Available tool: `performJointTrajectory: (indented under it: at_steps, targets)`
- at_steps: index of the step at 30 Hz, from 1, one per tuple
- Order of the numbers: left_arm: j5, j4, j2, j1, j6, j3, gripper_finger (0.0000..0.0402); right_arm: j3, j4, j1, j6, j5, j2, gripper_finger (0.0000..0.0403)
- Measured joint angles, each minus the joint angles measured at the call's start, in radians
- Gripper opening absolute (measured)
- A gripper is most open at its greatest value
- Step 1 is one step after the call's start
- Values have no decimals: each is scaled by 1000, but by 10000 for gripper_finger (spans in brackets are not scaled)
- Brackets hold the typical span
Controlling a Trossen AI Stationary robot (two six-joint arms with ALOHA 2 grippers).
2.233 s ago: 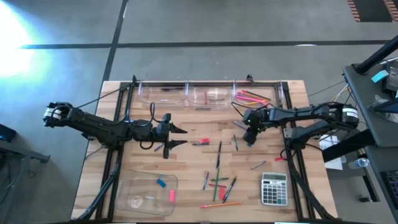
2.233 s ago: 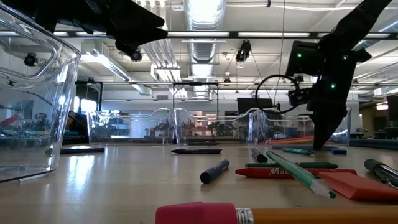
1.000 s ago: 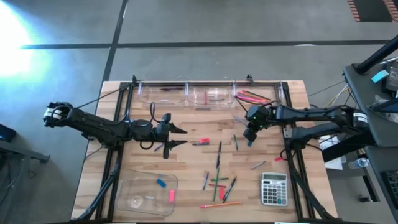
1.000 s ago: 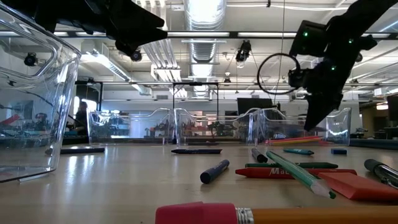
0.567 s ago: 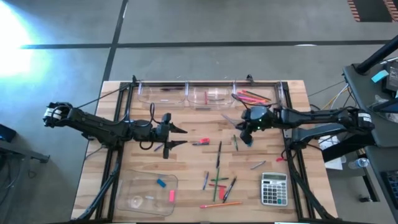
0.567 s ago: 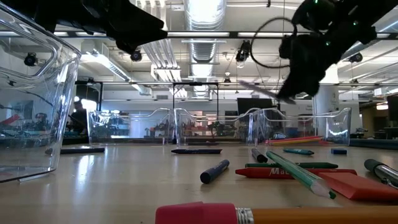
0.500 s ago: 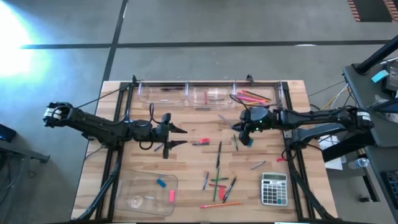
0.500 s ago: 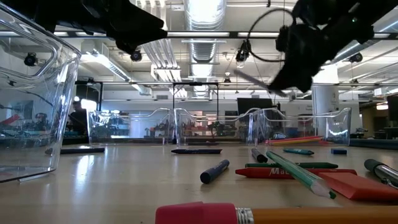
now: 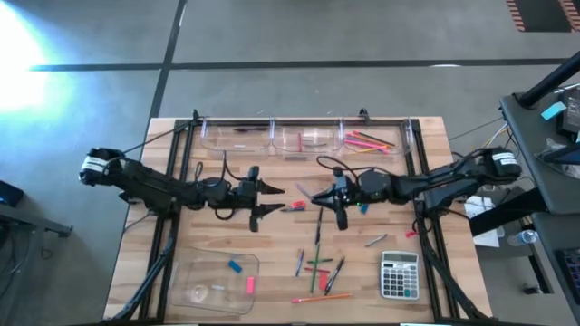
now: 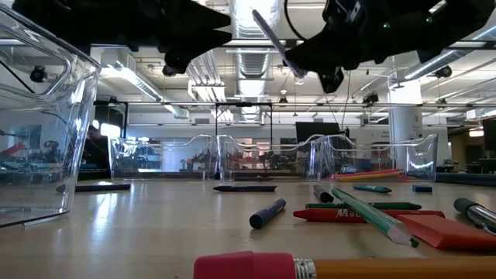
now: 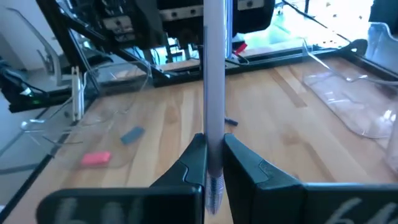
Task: Sort crayons/erasers/pens/pencils in bins
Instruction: Put the gray pen into the top left transparent bin
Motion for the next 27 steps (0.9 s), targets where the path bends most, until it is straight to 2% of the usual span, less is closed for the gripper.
performJointTrajectory:
  at_steps: [4, 11, 14, 21, 24, 27]
  targets:
    - [3, 4, 47, 0, -15, 39, 172, 28, 49, 4, -7, -2, 84, 22]
    - [6, -42, 84, 4, -17, 71, 176, 128, 82, 5, -19, -67, 217, 22]
    - [6, -64, 84, 5, -32, 74, 196, 172, 81, 5, -22, -93, 260, 22]
    - [6, -68, 83, 5, -32, 75, 275, 231, 80, 5, -46, -112, 309, 22]
    - [6, -74, 77, 5, -32, 75, 280, 235, 82, 5, -57, -112, 308, 22]
    - [6, -118, 47, 5, -31, 75, 266, 234, 73, 5, -62, -112, 293, 22]
